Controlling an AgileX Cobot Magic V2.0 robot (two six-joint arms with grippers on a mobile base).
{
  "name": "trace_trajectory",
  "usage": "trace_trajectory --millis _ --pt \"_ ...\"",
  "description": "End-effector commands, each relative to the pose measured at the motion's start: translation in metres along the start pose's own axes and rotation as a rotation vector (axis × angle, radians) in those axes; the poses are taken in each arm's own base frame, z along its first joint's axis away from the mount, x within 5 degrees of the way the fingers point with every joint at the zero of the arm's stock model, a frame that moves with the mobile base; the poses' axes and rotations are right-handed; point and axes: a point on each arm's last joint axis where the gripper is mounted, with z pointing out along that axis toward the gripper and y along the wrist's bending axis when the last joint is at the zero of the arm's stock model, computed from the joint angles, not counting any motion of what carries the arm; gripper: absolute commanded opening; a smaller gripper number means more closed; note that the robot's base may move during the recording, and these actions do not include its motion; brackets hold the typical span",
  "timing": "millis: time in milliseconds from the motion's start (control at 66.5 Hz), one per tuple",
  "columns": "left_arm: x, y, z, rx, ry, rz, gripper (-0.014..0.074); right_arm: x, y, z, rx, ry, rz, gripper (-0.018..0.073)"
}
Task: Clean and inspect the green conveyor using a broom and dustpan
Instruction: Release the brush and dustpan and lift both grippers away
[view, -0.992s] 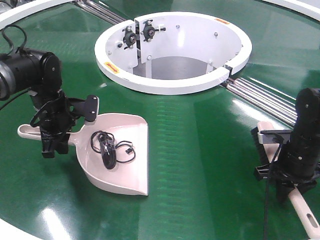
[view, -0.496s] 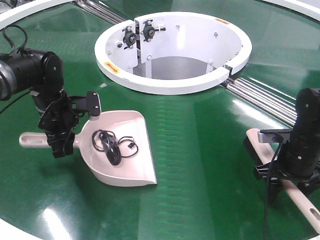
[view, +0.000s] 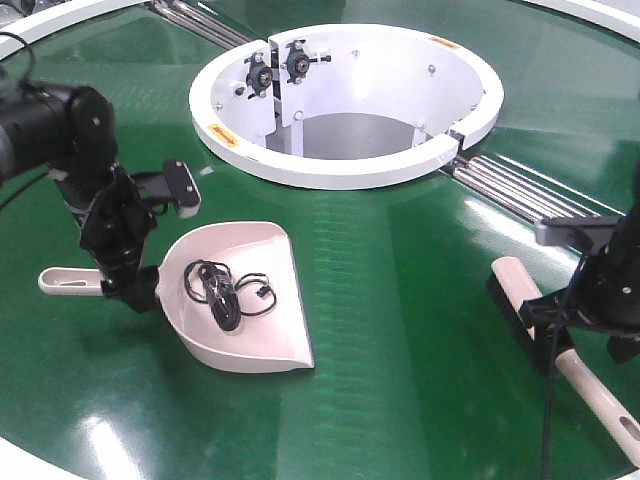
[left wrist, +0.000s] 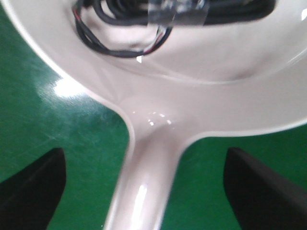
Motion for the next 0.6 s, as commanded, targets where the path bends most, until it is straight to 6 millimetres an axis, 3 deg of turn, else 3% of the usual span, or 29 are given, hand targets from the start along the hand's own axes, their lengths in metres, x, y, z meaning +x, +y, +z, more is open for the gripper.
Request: trace_trajectory --millis 0,301,586 --pt "-0.002 -0.015 -0.053 -0.050 -0.138 -0.031 0.0623 0.012 0.002 -0.041 -0.003 -0.150 0.008 0.0589" --pt "0.012 -0.053 -0.137 -0.174 -0.344 -0.027 0.0566 0.048 0.006 -0.117 0.027 -0.594 -0.015 0.0588" --pt "0.033 -0.086 -0.191 -0.284 -0.470 -0.097 0.0512 0.085 0.014 -0.178 -0.012 -1.038 -0.010 0.0588"
